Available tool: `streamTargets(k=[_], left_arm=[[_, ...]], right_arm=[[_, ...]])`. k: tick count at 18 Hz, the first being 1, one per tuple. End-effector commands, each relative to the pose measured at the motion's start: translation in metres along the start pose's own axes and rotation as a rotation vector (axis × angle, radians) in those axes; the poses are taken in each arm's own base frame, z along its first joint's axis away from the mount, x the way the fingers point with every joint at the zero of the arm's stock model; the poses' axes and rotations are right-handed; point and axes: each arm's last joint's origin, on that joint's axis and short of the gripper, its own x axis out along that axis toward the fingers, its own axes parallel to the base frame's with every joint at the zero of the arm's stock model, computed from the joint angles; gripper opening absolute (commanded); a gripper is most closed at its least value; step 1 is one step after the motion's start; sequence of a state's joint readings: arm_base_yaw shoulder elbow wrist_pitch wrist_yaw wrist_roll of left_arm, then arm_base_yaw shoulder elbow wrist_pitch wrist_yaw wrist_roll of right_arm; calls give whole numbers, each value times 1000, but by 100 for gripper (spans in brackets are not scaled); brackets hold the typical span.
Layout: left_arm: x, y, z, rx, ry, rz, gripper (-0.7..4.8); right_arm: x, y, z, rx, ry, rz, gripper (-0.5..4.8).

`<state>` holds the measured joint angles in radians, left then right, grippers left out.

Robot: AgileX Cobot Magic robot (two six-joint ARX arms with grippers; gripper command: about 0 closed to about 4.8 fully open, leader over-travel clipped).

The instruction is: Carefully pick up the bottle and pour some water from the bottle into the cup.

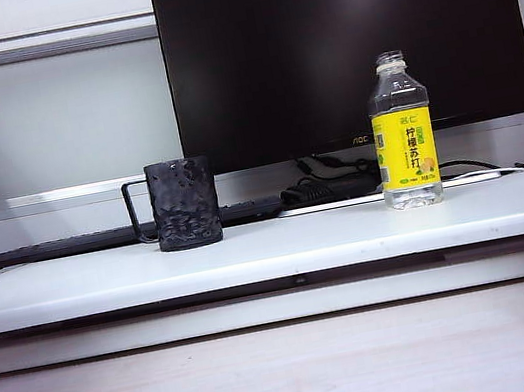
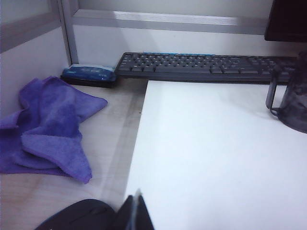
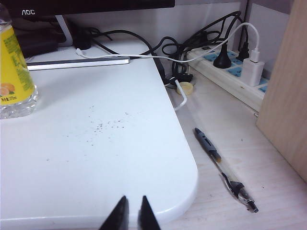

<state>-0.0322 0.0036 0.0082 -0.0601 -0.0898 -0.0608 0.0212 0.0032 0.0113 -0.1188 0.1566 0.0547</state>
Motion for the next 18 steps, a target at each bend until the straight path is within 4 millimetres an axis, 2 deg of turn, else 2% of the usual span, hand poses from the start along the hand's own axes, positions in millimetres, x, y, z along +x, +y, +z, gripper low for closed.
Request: streamTargets(k=[1, 8, 9, 10, 12, 14, 15, 16, 17, 18], left_arm=[[0, 0, 2, -1, -17, 5, -5], [0, 0, 2, -8, -18, 0, -5], [0, -1, 4, -29, -32, -20, -5], [-1, -2, 7, -45, -62, -53, -5], [-5, -6, 30, -102, -241, -197, -5], [-17, -7, 62, -188, -421, -244, -4], [-26, -8, 81, -231, -454, -256, 44], [-34, -8, 97, -239, -460, -267, 210], [-45, -9, 119, -231, -472, -293, 479], [-52, -9, 132, -230, -488, -298, 479]], right_arm=[[0, 0, 1, -1, -15, 2, -6], [0, 0, 1, -1, -14, 3, -6], [-1, 1, 6, 18, -41, 27, -6], [-3, 2, 14, 45, -72, 56, -6], [-16, 4, 49, 87, -175, 128, -6], [-44, 2, 102, 77, -343, 145, -6], [-62, 1, 129, 55, -430, 139, -6], [-73, 0, 148, 45, -482, 131, -4], [-86, -1, 177, 45, -532, 132, 52], [-89, 0, 194, 45, -547, 135, 149]])
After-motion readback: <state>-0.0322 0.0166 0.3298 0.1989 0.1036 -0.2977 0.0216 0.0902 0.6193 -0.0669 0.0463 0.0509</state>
